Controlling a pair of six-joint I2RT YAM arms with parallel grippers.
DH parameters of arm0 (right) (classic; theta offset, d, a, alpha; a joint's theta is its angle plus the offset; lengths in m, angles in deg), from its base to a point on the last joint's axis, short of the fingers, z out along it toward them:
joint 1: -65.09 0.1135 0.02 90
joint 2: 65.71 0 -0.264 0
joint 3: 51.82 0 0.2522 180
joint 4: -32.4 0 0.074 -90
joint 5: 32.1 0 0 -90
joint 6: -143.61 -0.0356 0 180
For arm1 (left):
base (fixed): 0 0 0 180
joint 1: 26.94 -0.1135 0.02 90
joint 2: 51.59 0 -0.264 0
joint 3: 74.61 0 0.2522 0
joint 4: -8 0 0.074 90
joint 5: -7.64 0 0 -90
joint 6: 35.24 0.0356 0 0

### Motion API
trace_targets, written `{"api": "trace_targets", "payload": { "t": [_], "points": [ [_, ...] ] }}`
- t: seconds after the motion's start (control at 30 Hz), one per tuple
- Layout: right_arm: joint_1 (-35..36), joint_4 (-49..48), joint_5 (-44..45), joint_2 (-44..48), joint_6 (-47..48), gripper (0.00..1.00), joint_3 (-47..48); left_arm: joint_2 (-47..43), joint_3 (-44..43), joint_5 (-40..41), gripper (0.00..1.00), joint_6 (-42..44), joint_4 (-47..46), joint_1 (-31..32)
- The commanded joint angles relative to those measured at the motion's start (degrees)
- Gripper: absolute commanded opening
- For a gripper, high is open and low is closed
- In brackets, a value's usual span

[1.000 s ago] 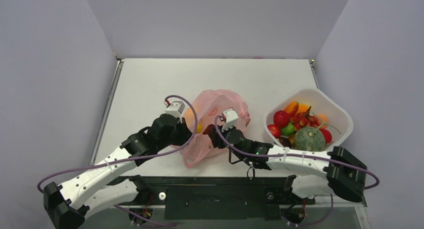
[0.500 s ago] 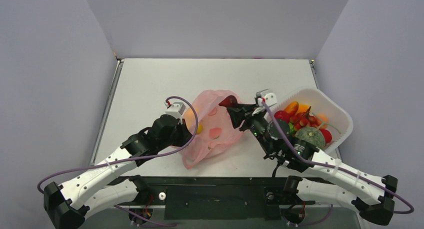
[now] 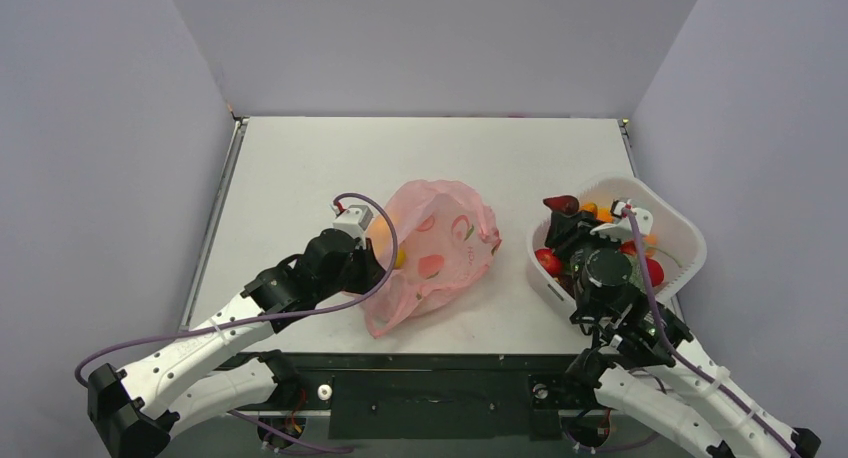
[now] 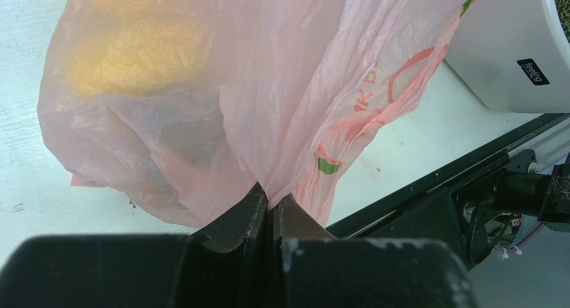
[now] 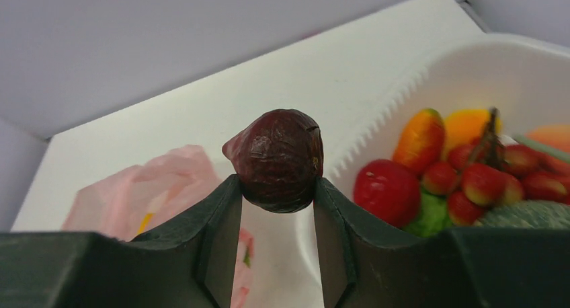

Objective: Take the fake fruits out of the plastic bag

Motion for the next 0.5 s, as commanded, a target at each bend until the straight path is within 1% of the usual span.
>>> {"api": "trace_targets", "payload": {
  "t": [0.0, 0.1, 0.2, 0.27, 0.43, 0.47],
  "points": [
    [-6.78, 15.52, 7.38, 0.99, -14.90, 0.00, -4.19, 0.14, -0.20, -0.58, 0.00, 1.74, -1.82, -0.34],
    [-11.80, 19.51, 5.40, 1.08, -21.00, 0.00, -6.57, 0.84, -1.05, -0.83, 0.00, 2.56, -1.60, -0.37],
    [-17.17, 21.29, 0.46, 1.18, -25.19, 0.01, -9.49, 1.27, -1.67, -0.93, 0.00, 2.82, -1.37, -0.33],
    [-19.29, 21.34, -2.64, 1.26, -27.92, 0.08, -11.81, 0.99, -1.81, -0.84, 0.00, 2.87, -1.44, -0.33],
    [-22.14, 21.09, -3.42, 2.98, -31.96, 0.12, -17.22, 0.55, -1.71, -0.91, 0.00, 2.35, -1.44, -0.37],
    [-22.38, 21.00, -3.22, 3.24, -32.75, 0.15, -17.70, 0.47, -1.60, -1.14, 0.00, 2.24, -1.51, -0.37]
  ]
}}
